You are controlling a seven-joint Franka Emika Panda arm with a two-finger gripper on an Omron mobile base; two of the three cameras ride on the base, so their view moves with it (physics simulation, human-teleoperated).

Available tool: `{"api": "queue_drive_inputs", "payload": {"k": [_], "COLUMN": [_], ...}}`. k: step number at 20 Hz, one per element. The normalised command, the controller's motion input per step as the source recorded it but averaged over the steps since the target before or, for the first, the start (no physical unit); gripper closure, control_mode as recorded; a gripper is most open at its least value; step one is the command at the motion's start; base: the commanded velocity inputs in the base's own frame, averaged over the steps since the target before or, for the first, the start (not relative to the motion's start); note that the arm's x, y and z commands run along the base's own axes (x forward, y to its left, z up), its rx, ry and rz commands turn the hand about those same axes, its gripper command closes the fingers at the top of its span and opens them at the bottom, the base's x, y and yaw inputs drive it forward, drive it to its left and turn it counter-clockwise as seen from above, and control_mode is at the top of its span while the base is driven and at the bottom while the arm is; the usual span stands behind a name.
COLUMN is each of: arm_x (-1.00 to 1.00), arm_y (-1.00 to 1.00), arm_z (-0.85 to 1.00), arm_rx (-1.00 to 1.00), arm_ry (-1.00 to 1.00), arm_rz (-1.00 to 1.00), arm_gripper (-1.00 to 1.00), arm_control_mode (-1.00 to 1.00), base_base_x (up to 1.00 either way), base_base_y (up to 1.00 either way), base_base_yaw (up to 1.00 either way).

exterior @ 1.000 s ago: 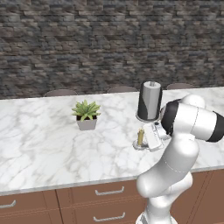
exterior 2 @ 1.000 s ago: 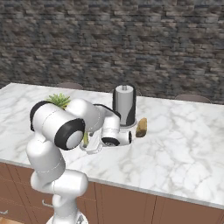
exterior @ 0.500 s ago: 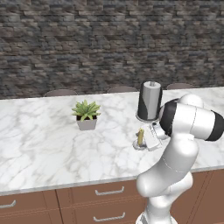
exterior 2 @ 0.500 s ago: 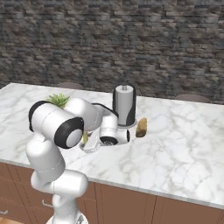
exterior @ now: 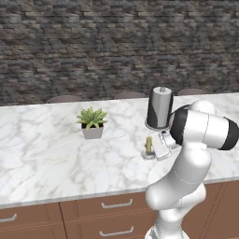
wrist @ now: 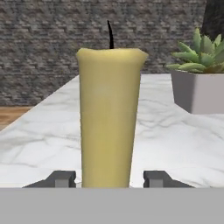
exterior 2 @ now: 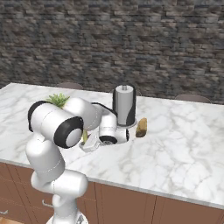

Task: Pick the candle and candle from the dining table and place them in the open cabinet. Close the cabinet after placing the objects.

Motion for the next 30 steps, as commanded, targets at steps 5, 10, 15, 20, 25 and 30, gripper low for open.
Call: {"api": "queue_drive_inputs", "payload": {"k": [5,10,15,20,25,30], "arm_x": [0.00,-0.06,-0.18,-0.22,-0.28,-0.34], "arm_y": [0.00,0.00,0.00,0.00,0.00,0.00], "arm_z": [0.00,0.11,0.27,0.36,0.37,0.33], "arm_rx": [0.00,0.01,0.00,0.00,0.00,0.00], "arm_ry": [0.02,0.01,0.01,0.08,0.08,0.00], "arm_rz": [0.00,0.01,0.04,0.02,0.00,0.00], "arm_gripper": [1.00,1.00,1.00,1.00,1.00,1.00], "arm_control_mode": [-1.00,-1.00,-1.00,-1.00,-1.00,-1.00], "base_base_x": [0.00,0.00,0.00,0.00,0.00,0.00], "base_base_y": [0.00,0.00,0.00,0.00,0.00,0.00], "base_base_yaw": [0.00,0.00,0.00,0.00,0.00,0.00]}}
